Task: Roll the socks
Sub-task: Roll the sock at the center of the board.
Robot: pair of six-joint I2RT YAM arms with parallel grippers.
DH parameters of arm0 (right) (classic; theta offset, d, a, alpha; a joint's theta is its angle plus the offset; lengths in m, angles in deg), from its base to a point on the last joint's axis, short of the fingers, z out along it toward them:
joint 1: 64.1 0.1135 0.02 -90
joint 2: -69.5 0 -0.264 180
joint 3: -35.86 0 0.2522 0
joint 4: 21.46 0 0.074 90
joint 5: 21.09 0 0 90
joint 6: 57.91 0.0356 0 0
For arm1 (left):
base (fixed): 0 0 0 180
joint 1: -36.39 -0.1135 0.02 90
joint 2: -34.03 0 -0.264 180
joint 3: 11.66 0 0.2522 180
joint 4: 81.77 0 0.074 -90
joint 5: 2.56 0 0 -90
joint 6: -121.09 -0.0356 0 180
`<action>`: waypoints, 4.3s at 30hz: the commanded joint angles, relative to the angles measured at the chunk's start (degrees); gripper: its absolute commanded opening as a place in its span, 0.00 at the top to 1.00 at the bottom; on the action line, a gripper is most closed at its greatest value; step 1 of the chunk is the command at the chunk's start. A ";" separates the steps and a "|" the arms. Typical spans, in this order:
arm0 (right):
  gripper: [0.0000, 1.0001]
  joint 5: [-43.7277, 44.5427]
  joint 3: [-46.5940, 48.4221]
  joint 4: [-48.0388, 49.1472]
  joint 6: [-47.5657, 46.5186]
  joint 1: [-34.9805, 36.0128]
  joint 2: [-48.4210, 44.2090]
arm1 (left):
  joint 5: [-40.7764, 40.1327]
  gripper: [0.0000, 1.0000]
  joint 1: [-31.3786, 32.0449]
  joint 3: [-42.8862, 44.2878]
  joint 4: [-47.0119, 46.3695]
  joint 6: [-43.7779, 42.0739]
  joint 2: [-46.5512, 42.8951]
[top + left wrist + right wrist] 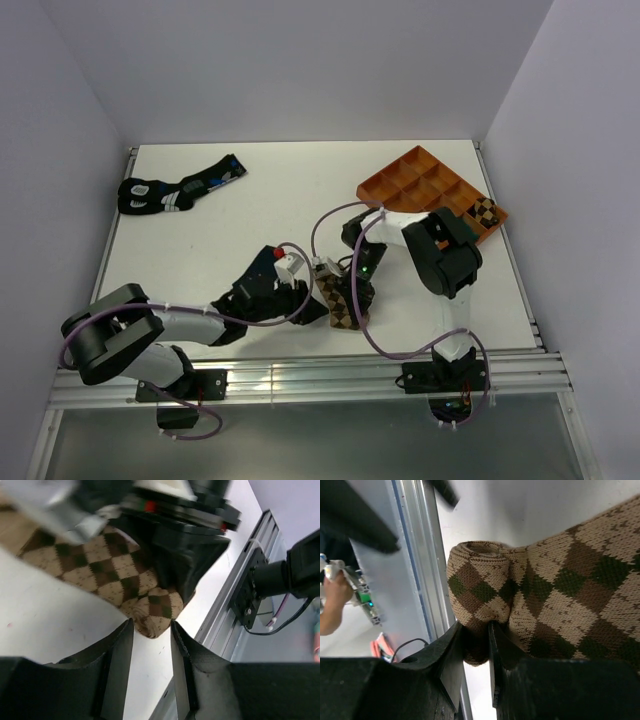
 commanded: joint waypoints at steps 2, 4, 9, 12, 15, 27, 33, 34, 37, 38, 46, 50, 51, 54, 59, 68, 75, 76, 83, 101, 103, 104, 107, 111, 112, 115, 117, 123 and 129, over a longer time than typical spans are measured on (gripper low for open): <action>0.81 4.18 2.26 -0.34 -1.25 -0.29 3.18 | 1.25 0.58 2.20 5.59 -0.45 -8.74 1.46; 0.81 4.01 2.79 -1.04 -1.25 -0.37 3.62 | 1.43 0.57 2.65 8.31 1.05 -10.42 3.66; 0.81 4.53 3.14 -1.31 -0.72 -0.46 4.24 | -0.33 0.55 4.06 12.10 3.78 -14.81 7.70; 0.81 4.79 3.66 -1.22 -0.37 -0.46 4.51 | 0.63 0.55 4.32 13.86 4.49 -15.87 10.33; 0.81 4.79 4.10 -1.31 -0.10 -0.55 4.68 | 1.60 0.55 5.02 14.04 3.53 -15.79 12.01; 0.81 4.53 4.98 -1.49 1.03 -0.72 5.21 | 2.57 0.54 6.78 13.16 1.41 -15.08 15.62; 0.80 4.36 4.98 -0.26 2.62 -1.08 5.30 | 4.85 0.54 7.22 12.72 0.45 -14.47 16.76; 0.80 4.35 5.07 0.09 2.88 -1.08 5.30 | 5.55 0.54 7.31 12.46 0.18 -14.21 16.94; 0.80 4.71 4.90 0.97 4.20 -1.34 4.95 | 6.87 0.53 7.31 11.41 -1.05 -13.68 17.29; 0.79 4.71 4.98 0.98 4.20 -1.34 4.95 | 7.31 0.53 7.31 11.23 -1.14 -13.68 17.20; 0.79 5.14 5.51 1.94 5.69 -1.43 5.47 | 9.69 0.53 7.22 10.87 -0.61 -13.85 18.08; 0.79 5.32 5.42 2.82 6.92 -1.43 5.30 | 10.74 0.55 7.31 11.14 -0.26 -13.59 19.31; 0.78 5.32 5.51 2.82 7.10 -1.51 5.30 | 10.48 0.56 7.31 11.66 0.35 -13.59 19.57; 0.78 4.97 5.69 3.08 7.71 -1.51 5.21 | 10.22 0.64 7.31 12.36 1.32 -13.68 20.63; 0.76 4.27 5.43 3.70 8.68 -1.52 4.60 | 10.13 0.93 7.31 12.98 1.94 -13.59 22.12; 0.58 3.13 8.75 1.77 9.39 -4.50 -0.94 | 9.95 1.00 7.22 11.75 0.27 -13.06 23.09; 0.52 5.14 14.56 8.59 17.90 -10.04 0.11 | 10.74 1.00 7.31 9.21 -3.42 -12.18 22.74; 0.52 6.80 14.91 10.19 20.96 -10.04 0.29 | 10.66 1.00 7.31 9.03 -3.68 -12.18 22.74; 0.49 9.63 18.69 15.39 25.12 -9.60 4.15 | 11.36 1.00 7.31 9.29 -3.42 -12.01 23.09; 0.41 5.50 17.82 13.81 22.31 -6.26 5.39 | 12.59 1.00 7.31 10.87 -2.90 -11.92 24.94; 0.41 4.80 17.82 13.54 21.87 -6.17 5.47 | 12.50 1.00 7.31 10.87 -2.90 -11.92 24.85; 0.41 4.62 17.82 13.37 21.87 -6.17 5.47 | 12.59 1.00 7.31 10.87 -2.90 -11.92 24.85; 0.41 2.52 17.82 12.23 21.25 -6.17 5.21 | 12.50 1.00 7.31 10.70 -2.81 -11.92 24.94; 0.40 -0.74 18.25 8.98 18.63 -6.09 5.30 | 12.59 1.00 7.31 10.87 -2.37 -12.01 24.94; 0.40 -1.26 18.17 8.45 18.36 -6.00 5.38 | 12.59 1.00 7.31 10.79 -2.37 -12.01 24.85; 0.40 1.09 16.94 9.41 19.14 -5.91 4.86 | 12.50 1.00 7.22 10.87 -2.28 -12.01 24.85; 0.40 4.33 14.67 12.83 20.80 -5.39 3.55 | 12.33 1.00 7.31 11.05 -2.19 -12.01 25.02; 0.40 9.71 12.19 18.20 24.06 -4.07 2.14 | 12.41 1.00 7.22 11.31 -2.02 -12.01 25.38; 0.76 12.53 11.75 20.14 25.73 -3.36 1.61 | 12.06 1.00 7.31 10.79 -2.19 -11.04 24.76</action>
